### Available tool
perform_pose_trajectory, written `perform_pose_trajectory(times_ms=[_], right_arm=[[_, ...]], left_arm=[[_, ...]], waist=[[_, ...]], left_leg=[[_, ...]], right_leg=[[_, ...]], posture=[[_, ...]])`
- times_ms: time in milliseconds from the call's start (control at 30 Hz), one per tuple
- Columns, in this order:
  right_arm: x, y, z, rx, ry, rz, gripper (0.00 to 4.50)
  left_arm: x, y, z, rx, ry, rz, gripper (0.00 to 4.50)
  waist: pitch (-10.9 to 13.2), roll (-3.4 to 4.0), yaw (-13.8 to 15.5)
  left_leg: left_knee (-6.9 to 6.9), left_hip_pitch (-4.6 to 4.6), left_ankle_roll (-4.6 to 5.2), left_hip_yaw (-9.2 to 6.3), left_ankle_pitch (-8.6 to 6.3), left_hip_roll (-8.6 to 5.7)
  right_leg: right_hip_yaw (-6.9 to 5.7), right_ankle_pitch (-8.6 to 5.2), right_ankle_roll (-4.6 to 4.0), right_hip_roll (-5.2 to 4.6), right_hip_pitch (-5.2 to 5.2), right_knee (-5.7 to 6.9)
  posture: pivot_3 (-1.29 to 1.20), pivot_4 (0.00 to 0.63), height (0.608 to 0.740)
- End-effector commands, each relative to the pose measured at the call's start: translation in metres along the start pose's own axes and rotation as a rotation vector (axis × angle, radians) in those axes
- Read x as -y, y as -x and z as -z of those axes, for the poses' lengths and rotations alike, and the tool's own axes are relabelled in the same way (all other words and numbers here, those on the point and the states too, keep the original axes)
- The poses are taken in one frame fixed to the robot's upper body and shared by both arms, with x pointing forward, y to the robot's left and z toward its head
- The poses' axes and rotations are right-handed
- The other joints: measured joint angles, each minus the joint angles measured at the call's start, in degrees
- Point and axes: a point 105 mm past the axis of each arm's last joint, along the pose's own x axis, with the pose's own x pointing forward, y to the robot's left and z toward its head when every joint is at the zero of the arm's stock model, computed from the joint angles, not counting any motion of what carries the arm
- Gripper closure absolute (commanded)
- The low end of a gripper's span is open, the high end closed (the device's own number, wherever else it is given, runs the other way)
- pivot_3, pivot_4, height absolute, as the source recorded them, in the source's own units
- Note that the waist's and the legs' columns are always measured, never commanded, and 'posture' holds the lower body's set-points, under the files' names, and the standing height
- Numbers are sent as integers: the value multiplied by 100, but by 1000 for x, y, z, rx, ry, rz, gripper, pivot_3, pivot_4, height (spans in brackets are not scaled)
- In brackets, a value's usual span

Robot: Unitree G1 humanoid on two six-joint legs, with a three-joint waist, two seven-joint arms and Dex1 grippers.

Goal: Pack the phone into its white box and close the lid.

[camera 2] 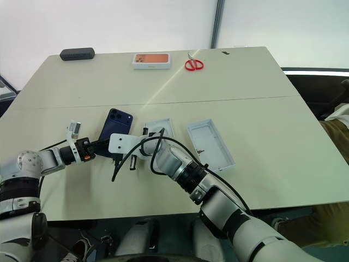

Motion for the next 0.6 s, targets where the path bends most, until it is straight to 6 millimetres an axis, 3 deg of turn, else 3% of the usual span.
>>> perform_pose_trajectory(times_ms=[33, 233, 333, 433, 600], right_arm=[[-5, 1, 2, 2, 10, -17, 4500], [3, 24, -37, 281, -126, -29, 4500], [15, 48, -58, 477, -332, -85, 4500], [25, 68, -64, 575, -438, -117, 3682], [27, 78, -36, 478, -335, -66, 1026]], left_arm=[[-14, 1, 19, -51, 46, -70, 4479], [4, 9, -9, 116, 84, 54, 4479], [15, 15, -17, 193, 96, 126, 4479], [23, 18, -11, 215, 208, 233, 4500], [25, 15, 2, 219, 239, 243, 4500]], waist=[[0, 0, 3], [10, -13, 4], [17, -23, 9], [15, -25, 13], [15, -25, 26]], left_leg=[[-2, 0, 0, 0, 0, 0], [-5, -10, 0, 1, 0, -2], [-4, -32, -1, -5, 0, 0], [14, -81, -1, -15, 1, 2], [15, -101, 0, -10, 0, -7]], right_leg=[[0, 0, 0, -1, 0, -1], [-4, 1, 1, -20, -6, -9], [-9, 2, 0, -21, -25, -9], [-17, 5, -2, -23, -63, -5], [-19, 7, -2, -37, -86, -7]], posture=[[0, 150, 740], [0, 150, 740], [0, 150, 740], [0, 150, 740], [0, 150, 740]])
